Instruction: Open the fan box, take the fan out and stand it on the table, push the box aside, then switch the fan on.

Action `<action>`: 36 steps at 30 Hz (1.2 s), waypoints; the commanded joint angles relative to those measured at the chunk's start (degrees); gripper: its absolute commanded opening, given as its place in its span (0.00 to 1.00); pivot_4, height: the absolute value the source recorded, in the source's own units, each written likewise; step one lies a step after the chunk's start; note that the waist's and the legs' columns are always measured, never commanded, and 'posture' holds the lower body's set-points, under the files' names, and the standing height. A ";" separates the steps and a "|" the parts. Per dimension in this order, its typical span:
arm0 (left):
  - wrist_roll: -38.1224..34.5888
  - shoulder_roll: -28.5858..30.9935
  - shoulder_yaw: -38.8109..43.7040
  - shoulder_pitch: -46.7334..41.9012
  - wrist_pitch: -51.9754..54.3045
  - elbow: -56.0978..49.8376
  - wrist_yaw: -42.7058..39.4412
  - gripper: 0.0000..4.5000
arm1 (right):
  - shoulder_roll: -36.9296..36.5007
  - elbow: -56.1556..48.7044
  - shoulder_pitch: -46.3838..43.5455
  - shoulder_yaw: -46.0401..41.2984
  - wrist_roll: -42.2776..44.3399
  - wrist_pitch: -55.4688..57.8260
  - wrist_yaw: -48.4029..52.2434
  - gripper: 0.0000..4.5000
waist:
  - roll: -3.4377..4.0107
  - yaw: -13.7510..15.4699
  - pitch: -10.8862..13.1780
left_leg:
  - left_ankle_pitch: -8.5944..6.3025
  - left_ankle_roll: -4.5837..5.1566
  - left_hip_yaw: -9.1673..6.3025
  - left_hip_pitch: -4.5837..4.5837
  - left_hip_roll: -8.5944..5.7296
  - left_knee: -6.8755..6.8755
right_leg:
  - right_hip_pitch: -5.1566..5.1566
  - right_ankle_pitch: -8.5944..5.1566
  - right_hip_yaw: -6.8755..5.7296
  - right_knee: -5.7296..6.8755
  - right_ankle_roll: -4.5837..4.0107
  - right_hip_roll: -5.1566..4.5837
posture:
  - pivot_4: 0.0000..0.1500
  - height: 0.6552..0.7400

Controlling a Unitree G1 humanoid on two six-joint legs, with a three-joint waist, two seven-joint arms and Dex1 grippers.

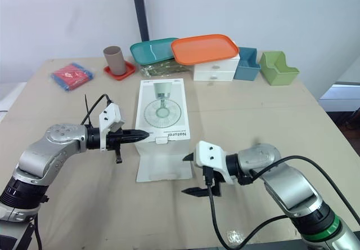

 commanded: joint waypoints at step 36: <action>-2.23 0.16 1.29 -0.35 3.49 1.52 -0.32 0.01 | 7.16 6.12 -0.41 -7.01 7.61 4.87 -5.35 1.00 | -0.02 -0.02 0.01 | 0.03 -0.06 -0.03 -0.02 -0.01 0.02 | -0.01 0.00 0.01 0.00 0.01 0.01 | 1.00 1.00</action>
